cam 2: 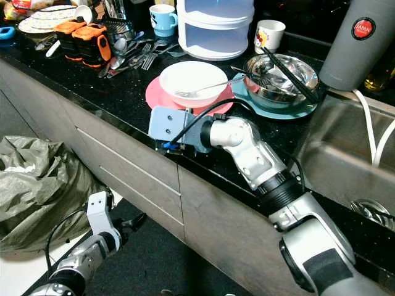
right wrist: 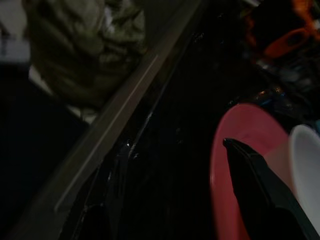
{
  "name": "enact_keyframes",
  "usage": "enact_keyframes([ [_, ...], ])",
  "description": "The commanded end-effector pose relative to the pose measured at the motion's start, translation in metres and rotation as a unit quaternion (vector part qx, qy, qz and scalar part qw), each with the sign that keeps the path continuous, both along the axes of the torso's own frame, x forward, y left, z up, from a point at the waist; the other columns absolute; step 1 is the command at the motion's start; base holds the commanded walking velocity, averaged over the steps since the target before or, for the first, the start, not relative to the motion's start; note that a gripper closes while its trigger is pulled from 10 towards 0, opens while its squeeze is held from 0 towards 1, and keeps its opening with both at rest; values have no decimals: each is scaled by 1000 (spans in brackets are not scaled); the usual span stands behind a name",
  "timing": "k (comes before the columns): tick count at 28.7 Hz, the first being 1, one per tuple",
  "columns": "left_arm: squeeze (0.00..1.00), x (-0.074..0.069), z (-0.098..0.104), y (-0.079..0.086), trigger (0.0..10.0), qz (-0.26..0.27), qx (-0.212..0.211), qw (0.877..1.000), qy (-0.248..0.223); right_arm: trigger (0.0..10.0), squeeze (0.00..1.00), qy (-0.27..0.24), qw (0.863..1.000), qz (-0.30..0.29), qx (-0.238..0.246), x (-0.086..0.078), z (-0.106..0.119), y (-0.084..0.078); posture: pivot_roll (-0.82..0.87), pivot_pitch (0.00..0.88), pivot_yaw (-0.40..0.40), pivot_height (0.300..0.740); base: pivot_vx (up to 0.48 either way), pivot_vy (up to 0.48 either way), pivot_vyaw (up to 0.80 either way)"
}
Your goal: Kitchen organization
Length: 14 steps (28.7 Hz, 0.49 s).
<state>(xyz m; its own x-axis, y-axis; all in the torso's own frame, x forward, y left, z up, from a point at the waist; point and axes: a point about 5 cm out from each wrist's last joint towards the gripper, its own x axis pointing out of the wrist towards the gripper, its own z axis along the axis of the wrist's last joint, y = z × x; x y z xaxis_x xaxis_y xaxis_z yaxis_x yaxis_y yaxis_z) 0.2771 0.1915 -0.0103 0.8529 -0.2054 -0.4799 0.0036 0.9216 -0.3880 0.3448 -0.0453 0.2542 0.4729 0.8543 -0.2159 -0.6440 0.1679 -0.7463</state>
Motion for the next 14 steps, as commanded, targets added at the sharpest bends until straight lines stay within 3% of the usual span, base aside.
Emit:
enact_keyframes([
  [1,0,-2,-3,-3,10000,-5,-2,1000,5,10000,0,1,999,21,50,-5,13,4,21,119,-24,740,0,0,0],
  [2,0,-2,-2,-3,10000,-5,-3,1000,5,10000,0,13,994,40,100,-9,23,6,23,120,-24,740,0,0,0],
  [3,0,-2,-2,-3,10000,-5,-3,1000,5,10000,0,13,994,40,100,-9,23,6,23,120,-24,740,0,0,0],
  [5,0,-2,-2,-4,10000,-6,-4,1000,4,10000,0,34,978,67,192,-15,46,7,22,120,-24,740,0,0,0],
  [7,0,-2,-3,-4,10000,-8,-4,1000,5,10000,0,31,971,62,229,-14,59,6,18,120,-21,740,0,0,0],
  [9,0,-3,-3,-4,10000,-9,-4,1000,5,10000,0,25,971,51,231,-12,61,6,18,120,-21,740,0,0,0],
  [13,0,-2,-3,-5,10000,-8,-4,1000,5,10000,0,-24,986,-47,157,11,50,10,18,118,-27,740,0,0,0],
  [14,0,-2,-3,-5,10000,-8,-4,1000,5,10000,0,-24,986,-47,157,11,50,10,18,118,-27,740,0,0,0],
])
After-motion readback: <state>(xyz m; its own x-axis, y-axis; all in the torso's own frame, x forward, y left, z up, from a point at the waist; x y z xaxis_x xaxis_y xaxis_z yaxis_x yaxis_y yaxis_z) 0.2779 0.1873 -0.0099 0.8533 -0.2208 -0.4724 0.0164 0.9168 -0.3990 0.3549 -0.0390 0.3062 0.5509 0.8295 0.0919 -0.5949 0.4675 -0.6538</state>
